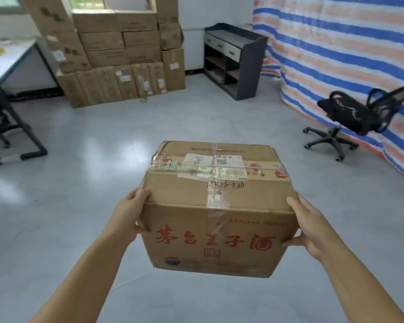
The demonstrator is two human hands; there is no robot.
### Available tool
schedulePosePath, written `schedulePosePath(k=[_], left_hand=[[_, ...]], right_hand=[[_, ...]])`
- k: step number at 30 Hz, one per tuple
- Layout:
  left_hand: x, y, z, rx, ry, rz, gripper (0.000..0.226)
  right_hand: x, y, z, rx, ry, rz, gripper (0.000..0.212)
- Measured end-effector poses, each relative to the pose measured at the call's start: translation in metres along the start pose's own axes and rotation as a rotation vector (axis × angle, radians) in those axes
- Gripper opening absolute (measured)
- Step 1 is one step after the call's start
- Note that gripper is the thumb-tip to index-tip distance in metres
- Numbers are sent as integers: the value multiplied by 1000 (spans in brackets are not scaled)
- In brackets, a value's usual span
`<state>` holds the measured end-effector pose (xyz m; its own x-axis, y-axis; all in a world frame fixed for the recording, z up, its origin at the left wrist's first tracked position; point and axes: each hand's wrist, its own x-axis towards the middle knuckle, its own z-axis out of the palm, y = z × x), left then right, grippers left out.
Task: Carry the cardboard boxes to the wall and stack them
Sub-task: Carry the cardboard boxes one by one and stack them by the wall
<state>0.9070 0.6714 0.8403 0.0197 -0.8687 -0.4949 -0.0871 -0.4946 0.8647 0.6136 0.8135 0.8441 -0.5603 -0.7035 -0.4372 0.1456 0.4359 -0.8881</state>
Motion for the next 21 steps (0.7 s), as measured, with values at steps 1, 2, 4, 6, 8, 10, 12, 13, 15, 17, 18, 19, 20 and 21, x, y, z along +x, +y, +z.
schedulePosePath(k=[1, 2, 4, 6, 8, 10, 12, 13, 15, 17, 18, 19, 20, 21], left_hand=[[9, 5, 4, -11, 27, -9, 22], [18, 9, 7, -20, 51, -16, 22], [38, 18, 9, -43, 90, -16, 24], [60, 29, 7, -72, 128, -26, 28], [86, 40, 2, -94, 167, -31, 27], [117, 52, -5, -109, 195, -23, 23], [152, 66, -15, -117, 209, -15, 21], [170, 74, -20, -120, 210, -16, 22], [207, 96, -32, -124, 207, -20, 25], [241, 123, -45, -128, 203, -16, 27], [257, 138, -51, -130, 202, -2, 26], [273, 154, -57, -132, 200, 15, 23], [289, 169, -63, -137, 200, 30, 20], [305, 183, -70, -142, 200, 45, 19]], right_hand=[[18, -10, 3, -22, -23, 0, 25], [34, -21, 8, -40, -42, 2, 25], [64, -40, 21, -65, -83, -9, 25], [93, -59, 40, -81, -128, -17, 25], [121, -74, 64, -96, -162, -22, 25], [150, -89, 92, -116, -186, -35, 25], [178, -104, 123, -129, -197, -50, 25], [191, -112, 138, -131, -199, -53, 26], [217, -130, 170, -131, -198, -50, 30], [241, -154, 204, -132, -192, -48, 33], [252, -166, 220, -127, -190, -52, 33], [262, -179, 236, -123, -188, -58, 33], [272, -191, 252, -121, -189, -65, 32], [281, -203, 267, -122, -191, -78, 31]])
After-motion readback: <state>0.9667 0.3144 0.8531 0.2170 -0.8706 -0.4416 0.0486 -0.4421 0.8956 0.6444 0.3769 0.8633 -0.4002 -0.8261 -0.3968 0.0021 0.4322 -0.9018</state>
